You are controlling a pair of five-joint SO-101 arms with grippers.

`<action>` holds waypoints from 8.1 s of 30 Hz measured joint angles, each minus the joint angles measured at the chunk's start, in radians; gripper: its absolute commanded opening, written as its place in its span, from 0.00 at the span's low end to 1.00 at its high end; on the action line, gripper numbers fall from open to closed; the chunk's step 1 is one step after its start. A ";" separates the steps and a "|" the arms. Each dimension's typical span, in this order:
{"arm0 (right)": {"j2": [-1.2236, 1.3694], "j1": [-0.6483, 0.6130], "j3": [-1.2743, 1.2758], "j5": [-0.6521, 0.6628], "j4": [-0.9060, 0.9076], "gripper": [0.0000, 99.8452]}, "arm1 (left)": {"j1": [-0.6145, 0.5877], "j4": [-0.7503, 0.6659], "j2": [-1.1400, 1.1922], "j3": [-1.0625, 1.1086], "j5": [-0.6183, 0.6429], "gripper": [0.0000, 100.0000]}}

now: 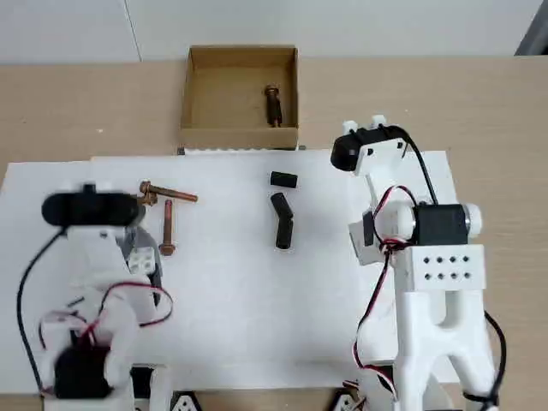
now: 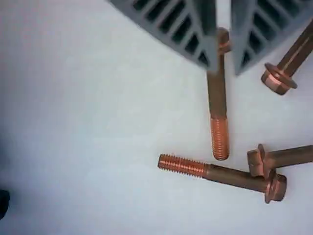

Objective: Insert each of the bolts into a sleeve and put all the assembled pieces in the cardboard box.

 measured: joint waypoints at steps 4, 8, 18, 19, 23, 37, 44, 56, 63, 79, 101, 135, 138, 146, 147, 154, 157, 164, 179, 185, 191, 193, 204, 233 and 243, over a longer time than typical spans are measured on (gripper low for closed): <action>0.000 0.000 0.002 0.003 -0.009 0.00 | 0.000 0.018 0.195 -0.135 0.000 0.01; 0.000 0.000 0.069 0.005 -0.048 0.00 | 0.000 0.097 0.397 -0.219 0.000 0.01; 0.000 0.048 0.218 0.006 -0.137 0.00 | -0.181 0.245 0.893 -0.448 -0.232 0.01; 0.000 0.058 0.229 0.006 -0.149 0.00 | -0.199 0.255 0.934 -0.470 -0.279 0.01; 0.000 0.069 0.276 0.034 -0.184 0.00 | -0.229 0.299 1.080 -0.526 -0.437 0.01; 0.000 0.074 0.302 0.051 -0.190 0.00 | -0.235 0.276 1.243 -0.548 -0.763 0.07; 0.000 0.075 0.302 0.051 -0.190 0.00 | -0.235 0.241 1.249 -0.608 -0.778 0.10; 0.000 0.072 0.302 0.051 -0.190 0.00 | -0.235 0.213 1.366 -0.628 -0.819 0.10; 0.000 0.074 0.302 0.051 -0.190 0.00 | -0.235 0.186 1.450 -0.697 -0.819 0.10; 0.000 0.072 0.302 0.051 -0.190 0.00 | -0.235 0.183 1.699 -0.818 -0.844 0.03; -0.341 0.072 0.285 0.051 -0.034 0.00 | -0.184 0.229 1.372 -0.815 -0.793 0.00; -1.191 0.072 0.838 -0.015 -0.302 0.00 | 0.051 -0.347 0.109 0.127 -0.189 0.00; -1.220 0.020 0.898 -0.043 -0.345 0.00 | 0.051 -0.404 0.009 0.216 -0.095 0.00; -1.223 -0.199 0.997 -0.132 -0.465 0.00 | 0.057 -0.440 -0.250 0.420 -0.008 0.00; -1.223 -0.218 1.011 -0.132 -0.479 0.00 | 0.057 -0.440 -0.282 0.437 0.005 0.00; -1.223 -0.382 1.111 -0.135 -0.594 0.00 | 0.058 -0.442 -0.440 0.502 0.324 0.00; -1.223 -0.446 1.158 -0.135 -0.660 0.00 | 0.058 -0.445 -0.443 0.503 0.473 0.00; -1.223 -0.572 1.238 -0.135 -0.806 0.00 | 0.183 -0.482 -0.445 0.511 0.534 0.00; -1.221 -0.647 1.289 -0.129 -0.930 0.00 | 0.387 -0.568 -0.445 0.511 0.626 0.00; -1.221 -0.647 1.289 -0.071 -0.930 0.00 | 0.433 -0.568 -0.445 0.511 0.626 0.00; -1.221 -0.647 1.289 -0.064 -0.930 0.00 | 0.434 -0.557 -0.445 0.511 0.626 0.00; -1.221 -0.647 1.289 -0.063 -0.930 0.00 | 0.434 -0.528 -0.445 0.511 0.626 0.00; -1.220 -0.647 1.289 -0.061 -0.930 0.00 | 0.491 -0.482 -0.453 0.508 0.620 0.00; -1.218 -0.646 1.289 -0.003 -0.928 0.00 | 0.491 -0.608 -0.454 0.588 0.568 0.00; -1.220 -0.649 1.289 -0.003 -0.930 0.00 | 0.468 -0.638 -0.448 0.592 0.568 0.00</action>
